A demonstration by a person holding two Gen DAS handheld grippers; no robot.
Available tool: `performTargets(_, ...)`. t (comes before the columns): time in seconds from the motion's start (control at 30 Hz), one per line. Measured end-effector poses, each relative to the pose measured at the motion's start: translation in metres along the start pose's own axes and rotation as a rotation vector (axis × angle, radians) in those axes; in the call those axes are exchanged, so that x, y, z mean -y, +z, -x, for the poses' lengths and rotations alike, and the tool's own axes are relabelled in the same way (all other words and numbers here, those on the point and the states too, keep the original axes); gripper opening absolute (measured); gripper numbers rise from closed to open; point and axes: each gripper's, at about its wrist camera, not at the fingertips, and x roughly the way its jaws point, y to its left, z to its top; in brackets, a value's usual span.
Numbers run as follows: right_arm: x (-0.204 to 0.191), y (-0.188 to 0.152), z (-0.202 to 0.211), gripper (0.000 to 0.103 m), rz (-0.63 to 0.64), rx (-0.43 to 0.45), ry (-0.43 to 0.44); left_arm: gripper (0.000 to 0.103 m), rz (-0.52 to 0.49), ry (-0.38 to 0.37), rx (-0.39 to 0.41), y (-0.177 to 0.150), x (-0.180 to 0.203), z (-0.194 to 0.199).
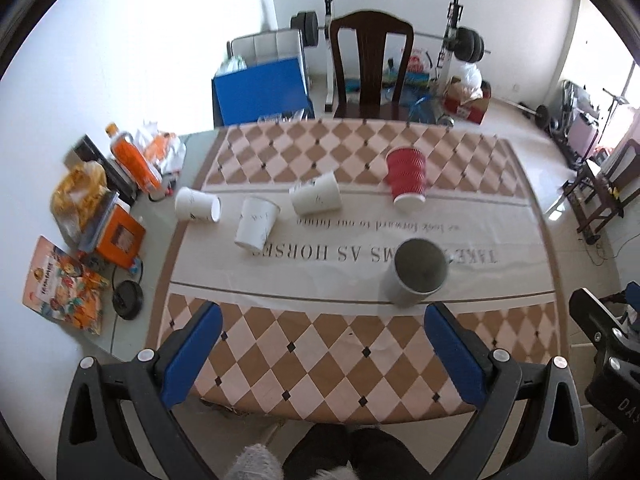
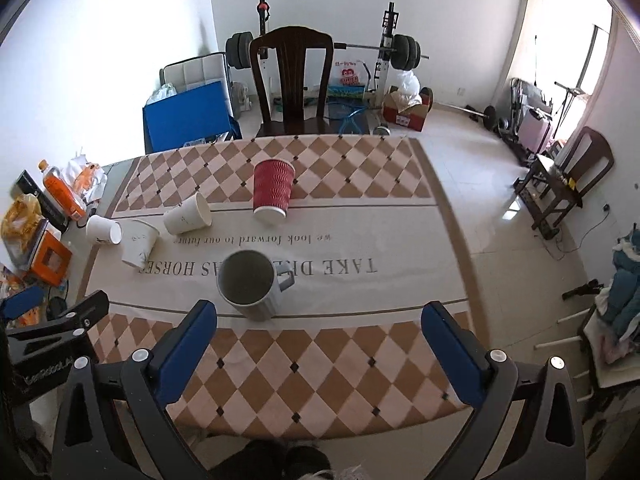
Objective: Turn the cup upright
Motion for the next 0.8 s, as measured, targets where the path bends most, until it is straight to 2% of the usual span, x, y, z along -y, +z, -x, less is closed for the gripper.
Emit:
performTargets(0.33,0.006,0.013,0.079,0.103,-0.001,0.025,0.025,0.103,0.037,-0.013,0.058,0.005,-0.003,0.064)
performTargets(0.8,0.014,0.019,0.111,0.103,-0.013,0.028,0.048,0.103,0.058,0.023,0.072,0.0,-0.007,0.089)
